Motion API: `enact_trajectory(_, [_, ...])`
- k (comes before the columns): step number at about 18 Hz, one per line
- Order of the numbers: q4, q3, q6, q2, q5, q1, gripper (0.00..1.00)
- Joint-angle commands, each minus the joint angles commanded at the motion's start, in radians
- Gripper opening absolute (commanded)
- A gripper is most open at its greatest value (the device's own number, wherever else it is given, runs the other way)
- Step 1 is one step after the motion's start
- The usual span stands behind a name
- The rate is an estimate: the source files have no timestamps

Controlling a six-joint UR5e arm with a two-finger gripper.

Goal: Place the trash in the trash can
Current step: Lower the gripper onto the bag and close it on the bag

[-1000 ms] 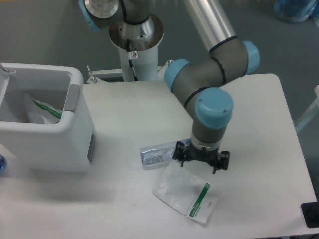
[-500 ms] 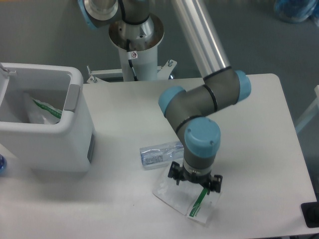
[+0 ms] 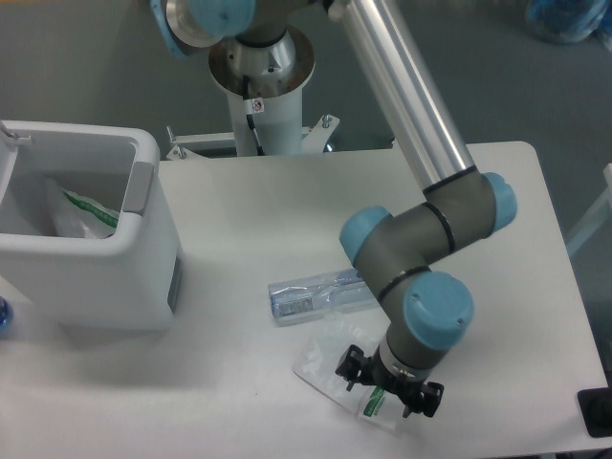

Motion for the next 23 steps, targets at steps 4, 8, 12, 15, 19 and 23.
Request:
enact_trajectory(4, [-0.063, 0.072, -0.002, -0.049, 0.003, 0.000, 1.00])
enact_trajectory(8, [-0.063, 0.072, -0.003, -0.063, 0.008, -0.002, 1.00])
enact_trajectory(12, [-0.063, 0.060, -0.006, -0.065, 0.011, -0.006, 0.91])
enact_trajectory(15, [-0.075, 0.059, -0.008, -0.063, 0.009, -0.011, 0.86])
enact_trajectory(19, [-0.100, 0.022, -0.003, -0.034, 0.009, -0.014, 0.41])
enact_trajectory(23, [-0.094, -0.004, -0.009, -0.009, 0.012, -0.014, 0.00])
